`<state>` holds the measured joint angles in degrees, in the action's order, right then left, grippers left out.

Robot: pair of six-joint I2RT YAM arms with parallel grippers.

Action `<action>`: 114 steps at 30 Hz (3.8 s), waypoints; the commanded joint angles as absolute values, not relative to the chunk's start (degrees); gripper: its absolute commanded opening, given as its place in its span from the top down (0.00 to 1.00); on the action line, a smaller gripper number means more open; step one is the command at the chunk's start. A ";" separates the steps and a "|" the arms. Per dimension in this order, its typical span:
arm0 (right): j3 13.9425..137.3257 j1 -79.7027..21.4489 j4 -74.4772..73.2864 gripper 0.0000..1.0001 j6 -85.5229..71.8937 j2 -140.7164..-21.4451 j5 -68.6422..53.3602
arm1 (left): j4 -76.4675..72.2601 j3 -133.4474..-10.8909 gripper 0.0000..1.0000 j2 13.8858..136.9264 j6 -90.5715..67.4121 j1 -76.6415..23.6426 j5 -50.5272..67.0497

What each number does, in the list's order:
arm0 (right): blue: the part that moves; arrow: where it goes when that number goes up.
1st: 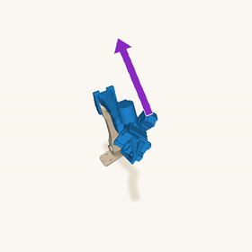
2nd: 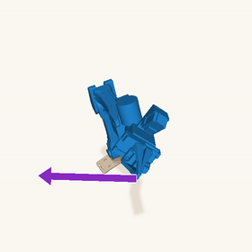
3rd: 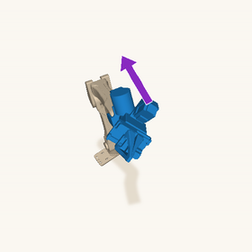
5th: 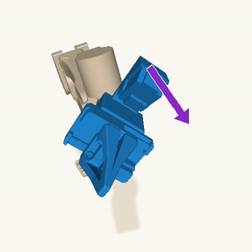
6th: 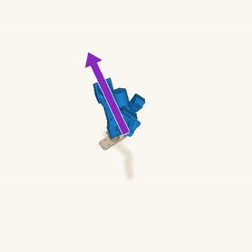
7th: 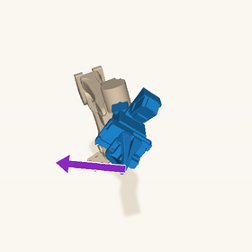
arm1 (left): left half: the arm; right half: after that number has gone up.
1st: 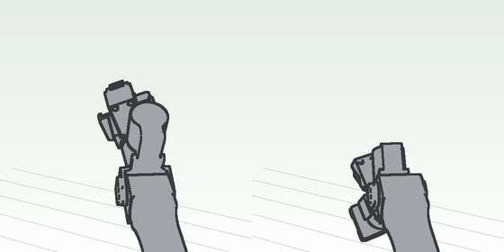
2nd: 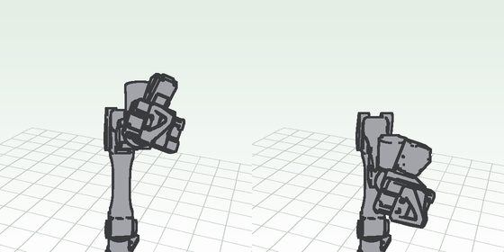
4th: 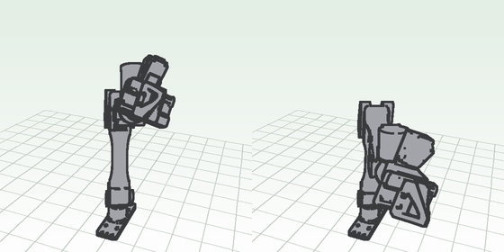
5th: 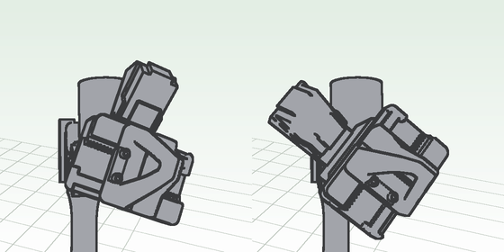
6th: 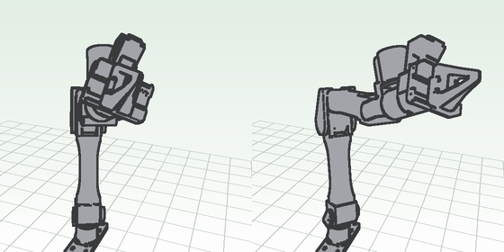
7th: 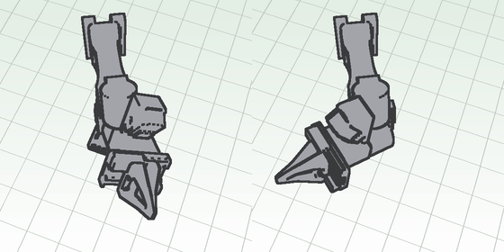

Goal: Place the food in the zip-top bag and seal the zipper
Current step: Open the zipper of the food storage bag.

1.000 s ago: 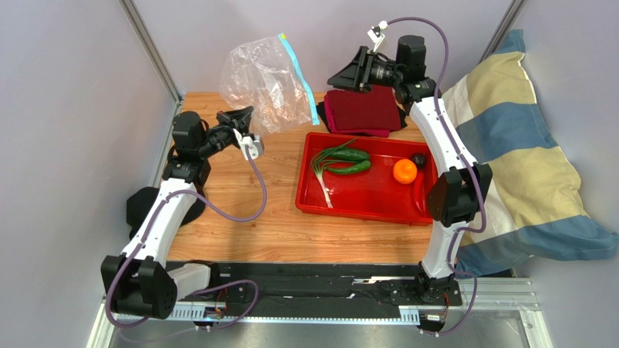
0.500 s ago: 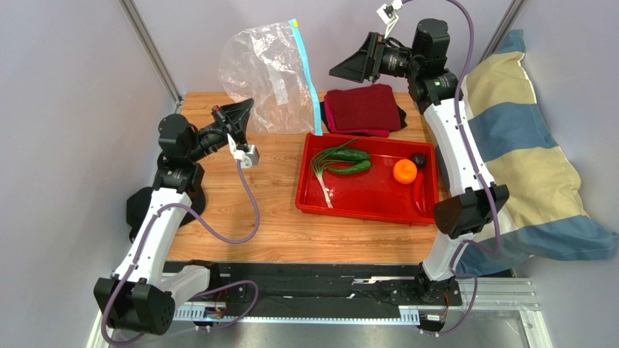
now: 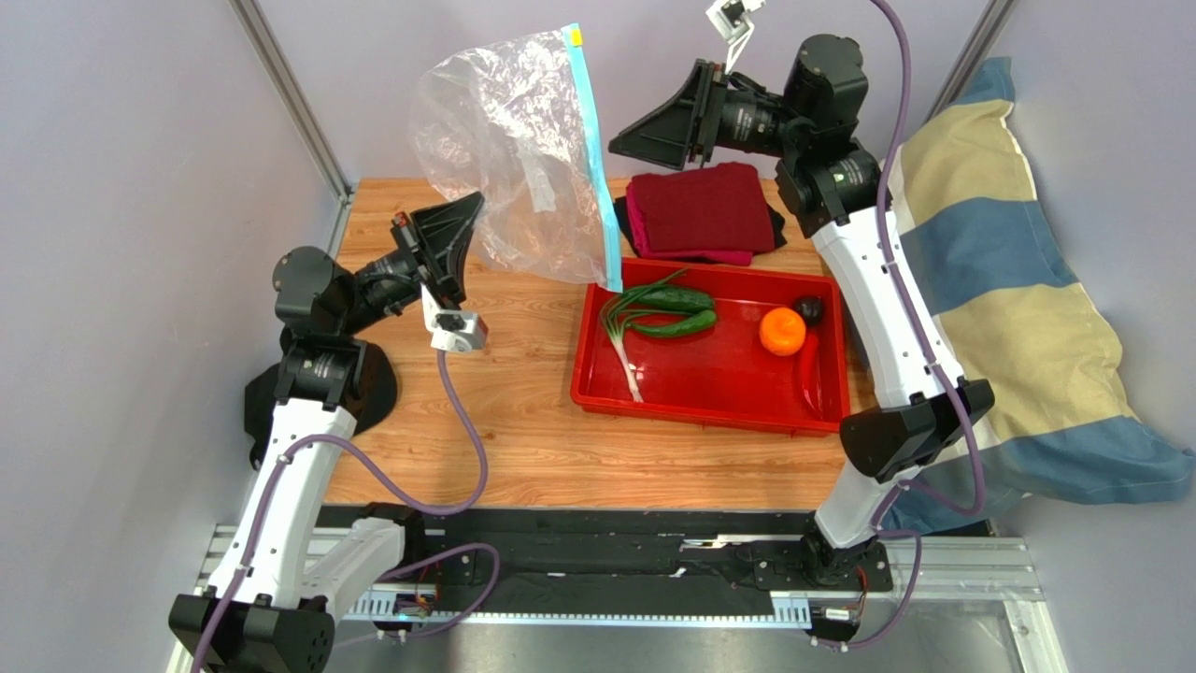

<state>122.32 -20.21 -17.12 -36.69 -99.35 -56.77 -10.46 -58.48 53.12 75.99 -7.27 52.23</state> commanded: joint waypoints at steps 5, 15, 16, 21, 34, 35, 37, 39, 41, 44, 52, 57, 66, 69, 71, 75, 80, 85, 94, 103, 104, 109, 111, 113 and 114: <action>118.65 -26.80 -16.44 0.38 -33.13 -92.37 -58.89 | -10.64 -58.97 1.00 51.68 75.06 -7.65 55.46; 119.09 -29.00 -15.21 0.39 -35.05 -92.11 -57.66 | -6.69 -58.54 1.00 51.68 78.83 -7.65 57.48; 119.35 -29.09 -14.25 0.39 -35.68 -92.46 -57.66 | -6.07 -58.45 1.00 51.59 79.88 -7.65 57.92; 120.32 -30.85 -13.27 0.39 -37.26 -94.21 -57.31 | -1.85 -59.50 1.00 52.12 82.00 -7.73 59.06; 124.71 -31.82 -20.53 1.00 -34.29 -97.73 -46.62 | 8.88 -62.92 0.95 52.73 77.14 -7.74 56.44; 125.50 -31.56 -21.96 1.00 -32.54 -98.17 -44.06 | 9.66 -63.89 0.80 53.26 73.51 -7.73 52.51; 128.31 -31.12 -25.38 1.00 -32.34 -99.22 -37.05 | 13.24 -68.17 0.63 55.53 61.34 -7.47 47.66; 129.98 -30.06 -27.06 1.00 -34.44 -101.33 -33.50 | 17.64 -71.88 0.50 57.65 54.44 -6.16 41.50; 132.36 -29.36 -28.82 1.00 -35.68 -103.00 -30.68 | 23.89 -77.06 0.44 60.63 44.86 -3.79 39.65; 132.46 -28.39 -31.02 1.00 -36.12 -102.92 -30.05 | 32.41 -83.92 0.39 64.33 32.63 1.74 40.60; 127.18 -22.60 -36.70 1.00 -28.14 -92.91 -40.78 | 40.88 -86.66 0.28 63.72 24.80 5.36 41.84; 124.63 -15.30 -43.67 1.00 -17.86 -92.81 -39.64 | 40.43 -91.48 0.26 69.42 15.32 5.89 38.68; 125.41 -13.79 -39.82 1.00 -8.01 -104.74 -39.90 | 36.47 -102.38 0.23 84.53 1.69 5.98 38.41; 127.96 -15.64 -36.75 1.00 -6.42 -109.58 -41.39 | 35.78 -105.03 0.22 88.05 0.36 5.80 39.90; 127.45 -16.35 -30.89 1.00 -8.76 -111.18 -44.46 | 35.68 -106.34 0.21 89.73 0.26 4.75 39.99; 132.86 -17.05 -22.15 1.00 -10.37 -116.18 -48.77 | 36.30 -107.75 0.21 93.42 1.23 2.90 38.85; 135.45 -15.21 -21.45 1.00 -10.02 -119.18 -51.86 | 37.35 -107.93 0.21 95.27 1.32 2.64 36.13; 131.13 -8.90 -14.95 1.00 -15.10 -119.43 -50.10 | 33.05 -101.88 0.21 93.87 2.02 2.64 34.02; 143.79 -6.06 -9.59 1.00 -21.34 -136.04 -45.80 | 25.32 -96.34 0.24 96.85 1.32 2.11 32.34; 141.51 -11.51 -1.68 1.00 -26.62 -140.54 -46.05 | 22.41 -99.48 0.22 100.10 1.67 -2.63 33.92; 140.63 -11.60 -0.54 1.00 -29.24 -140.54 -46.40 | 22.59 -100.45 0.21 100.54 2.10 -3.25 34.19; 140.98 -11.07 3.25 1.00 -33.92 -142.82 -52.63 | 21.97 -106.34 0.16 105.46 2.37 -4.39 33.66; 140.01 -11.16 2.03 1.00 -34.11 -143.00 -56.49 | 21.01 -108.09 0.16 107.22 4.21 -4.39 33.92; 140.09 -11.34 -5.13 1.00 -30.70 -142.65 -58.44 | 22.22 -110.90 0.16 110.10 5.62 -4.48 33.84; 140.88 -11.34 -8.40 1.00 -25.37 -142.30 -58.88 | 23.72 -116.83 0.17 111.61 5.62 -4.40 33.75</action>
